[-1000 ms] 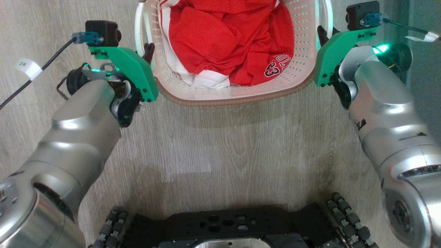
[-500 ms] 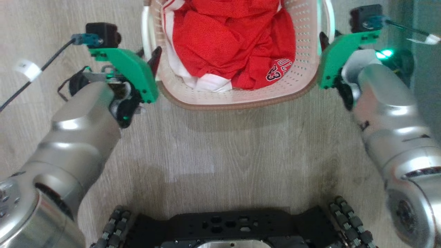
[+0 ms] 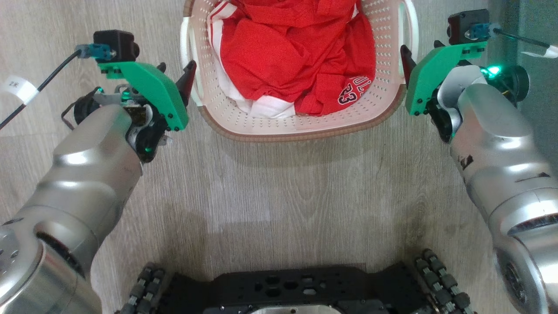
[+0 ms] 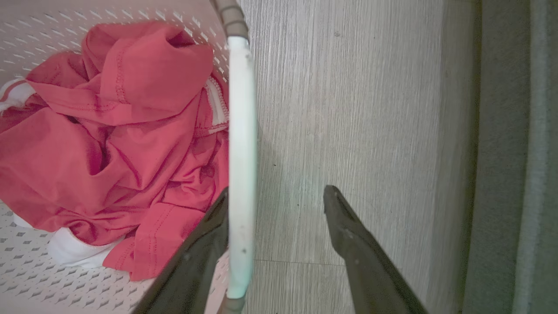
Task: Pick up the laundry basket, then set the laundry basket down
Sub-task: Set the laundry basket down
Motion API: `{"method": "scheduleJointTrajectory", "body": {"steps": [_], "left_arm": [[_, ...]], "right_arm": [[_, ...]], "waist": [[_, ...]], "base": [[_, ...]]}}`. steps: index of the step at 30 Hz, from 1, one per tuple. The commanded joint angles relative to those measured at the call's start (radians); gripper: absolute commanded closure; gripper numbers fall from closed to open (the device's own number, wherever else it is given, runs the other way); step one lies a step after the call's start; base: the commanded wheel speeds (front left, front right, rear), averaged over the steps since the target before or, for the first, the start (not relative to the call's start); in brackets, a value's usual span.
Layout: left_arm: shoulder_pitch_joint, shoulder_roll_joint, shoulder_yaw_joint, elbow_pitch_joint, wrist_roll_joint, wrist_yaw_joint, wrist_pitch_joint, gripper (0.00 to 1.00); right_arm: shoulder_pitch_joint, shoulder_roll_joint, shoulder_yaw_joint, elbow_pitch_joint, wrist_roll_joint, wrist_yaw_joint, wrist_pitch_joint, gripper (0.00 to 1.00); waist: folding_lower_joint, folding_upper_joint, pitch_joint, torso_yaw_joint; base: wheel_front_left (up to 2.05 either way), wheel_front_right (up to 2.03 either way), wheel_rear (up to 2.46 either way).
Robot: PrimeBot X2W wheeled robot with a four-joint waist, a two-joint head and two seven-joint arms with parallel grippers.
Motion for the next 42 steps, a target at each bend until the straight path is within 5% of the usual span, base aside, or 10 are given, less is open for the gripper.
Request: {"method": "scheduleJointTrajectory", "body": {"steps": [1,21,27,42], "left_arm": [[-0.013,0.041,0.011,0.002,-0.008,0.001,-0.022,0.00],[0.094,0.050,0.050,-0.001,-0.001,0.001,-0.160,0.00],[0.117,0.077,0.211,-0.038,0.149,0.009,-0.161,0.00],[0.407,0.084,0.690,-0.423,0.659,0.138,-0.161,0.00]], "right_arm": [[0.039,0.010,0.019,-0.010,0.007,-0.009,-0.008,0.00],[0.119,0.010,-0.039,0.002,0.007,-0.009,-0.175,0.00],[0.160,0.008,-0.067,-0.045,-0.026,-0.009,-0.190,0.00],[0.409,0.008,-0.211,-0.473,-0.134,-0.009,-0.191,0.00]], "waist": [[0.0000,-0.0001,-0.005,0.000],[0.0000,-0.0001,-0.188,0.004],[0.0000,-0.0001,-0.245,0.011],[0.0000,-0.0001,-0.417,0.024]], "base": [[0.00,0.00,0.00],[0.00,0.00,0.00],[0.00,0.00,0.00],[0.00,0.00,0.00]]}}
